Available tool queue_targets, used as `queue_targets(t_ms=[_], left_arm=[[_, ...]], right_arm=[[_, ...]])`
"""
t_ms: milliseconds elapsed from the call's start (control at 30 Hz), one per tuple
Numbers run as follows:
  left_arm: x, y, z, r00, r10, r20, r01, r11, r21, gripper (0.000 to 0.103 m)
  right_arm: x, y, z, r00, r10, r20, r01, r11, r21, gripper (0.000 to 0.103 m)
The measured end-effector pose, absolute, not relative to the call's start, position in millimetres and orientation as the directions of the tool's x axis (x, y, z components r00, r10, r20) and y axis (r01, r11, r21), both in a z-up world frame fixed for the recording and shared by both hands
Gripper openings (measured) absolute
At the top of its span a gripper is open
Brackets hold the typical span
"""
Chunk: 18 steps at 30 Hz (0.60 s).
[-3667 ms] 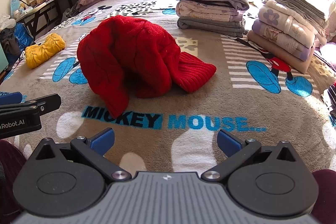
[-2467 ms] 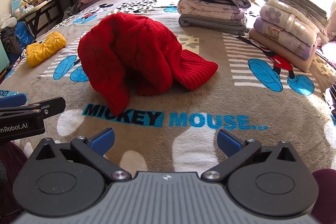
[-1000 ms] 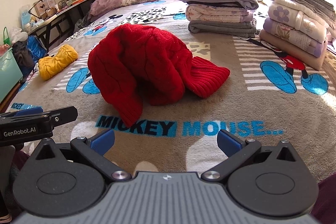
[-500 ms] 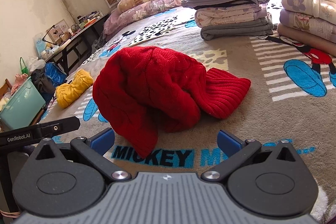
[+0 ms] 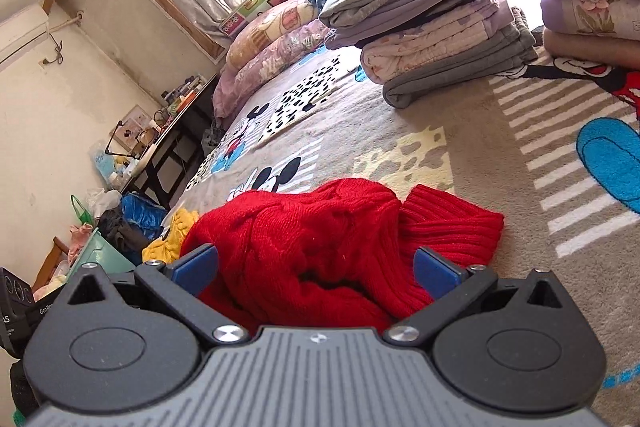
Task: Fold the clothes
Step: 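Lower both grippers onto the red sweater and close on its fabric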
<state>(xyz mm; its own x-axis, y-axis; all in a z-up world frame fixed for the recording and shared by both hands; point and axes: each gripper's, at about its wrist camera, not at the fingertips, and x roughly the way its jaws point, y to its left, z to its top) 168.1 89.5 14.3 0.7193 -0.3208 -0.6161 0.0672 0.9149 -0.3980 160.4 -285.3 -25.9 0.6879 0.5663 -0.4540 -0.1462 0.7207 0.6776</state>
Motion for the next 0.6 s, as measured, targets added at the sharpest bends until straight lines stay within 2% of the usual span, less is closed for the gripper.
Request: queue_targets(t_ms=[267, 333, 467, 600], left_arm=[[226, 97, -2, 0.653, -0.399, -0.644, 0.093, 0.886, -0.454, 0.096], [240, 98, -8, 0.637, -0.411, -0.653, 0.097, 0.883, -0.46, 0.095], [266, 104, -26, 0.601, -0.442, -0.666, 0.081, 0.863, -0.499, 0.082], [292, 109, -42, 0.564, -0.487, -0.667, 0.063, 0.831, -0.553, 0.081]], right_arm=[[218, -293, -54, 0.659, 0.61, -0.44, -0.116, 0.66, 0.742, 0.102], [233, -294, -64, 0.646, 0.625, -0.438, -0.106, 0.641, 0.76, 0.097], [257, -293, -82, 0.618, 0.657, -0.433, -0.1, 0.611, 0.785, 0.087], [274, -288, -96, 0.591, 0.677, -0.439, -0.101, 0.602, 0.792, 0.083]])
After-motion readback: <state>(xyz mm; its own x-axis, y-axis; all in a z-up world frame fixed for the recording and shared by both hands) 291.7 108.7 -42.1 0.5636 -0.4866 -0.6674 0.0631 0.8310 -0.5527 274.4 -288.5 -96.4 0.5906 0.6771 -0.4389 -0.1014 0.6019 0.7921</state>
